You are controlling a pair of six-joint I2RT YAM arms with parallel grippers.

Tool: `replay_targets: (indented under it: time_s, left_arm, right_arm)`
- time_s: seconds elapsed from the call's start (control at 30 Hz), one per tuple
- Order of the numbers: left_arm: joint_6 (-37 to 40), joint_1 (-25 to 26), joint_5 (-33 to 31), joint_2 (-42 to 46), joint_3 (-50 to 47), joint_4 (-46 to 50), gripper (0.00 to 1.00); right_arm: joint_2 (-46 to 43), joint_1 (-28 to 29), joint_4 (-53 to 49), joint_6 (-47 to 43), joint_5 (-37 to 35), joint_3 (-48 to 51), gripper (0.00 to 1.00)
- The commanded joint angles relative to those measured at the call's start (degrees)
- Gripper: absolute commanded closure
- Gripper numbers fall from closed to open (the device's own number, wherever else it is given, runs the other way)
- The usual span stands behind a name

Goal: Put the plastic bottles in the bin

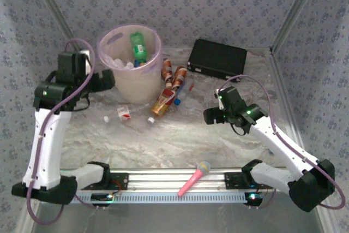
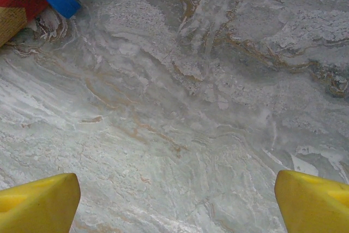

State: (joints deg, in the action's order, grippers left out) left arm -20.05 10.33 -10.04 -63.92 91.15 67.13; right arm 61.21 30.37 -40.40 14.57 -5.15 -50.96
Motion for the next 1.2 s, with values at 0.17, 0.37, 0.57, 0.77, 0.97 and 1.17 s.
replay_targets:
  time_s: [0.17,0.37,0.57,0.77,0.97,1.17]
  left_arm:
    - [-21.03,-18.80,19.89,15.38,-26.28,-10.38,0.00]
    - [-58.06,-25.29,37.71,22.70,-56.54,-40.33,0.00]
    - [-81.02,-22.20,23.89,33.85,-68.65,-41.93,0.00]
    - [-82.01,-16.99,20.34,28.57,-69.74,-46.57,0.00]
    - [-80.84,-11.10,17.52,15.89,-67.25,-56.73,0.00]
    - [-78.85,-6.86,16.55,4.86,-62.23,-61.57,0.00]
  right_arm:
    - [1.81,-1.00,2.81,-0.64,2.21,-1.31,0.06]
    - [-0.65,-1.76,0.55,-1.23,0.64,-0.20,0.06]
    - [-2.80,-2.25,0.81,-0.25,0.38,2.15,0.05]
    - [-1.83,-2.65,1.49,-0.42,1.19,2.54,0.05]
    - [-2.23,-2.74,1.34,-0.38,0.80,2.48,0.05]
    - [-2.49,-2.85,0.86,-0.37,0.34,3.04,0.05]
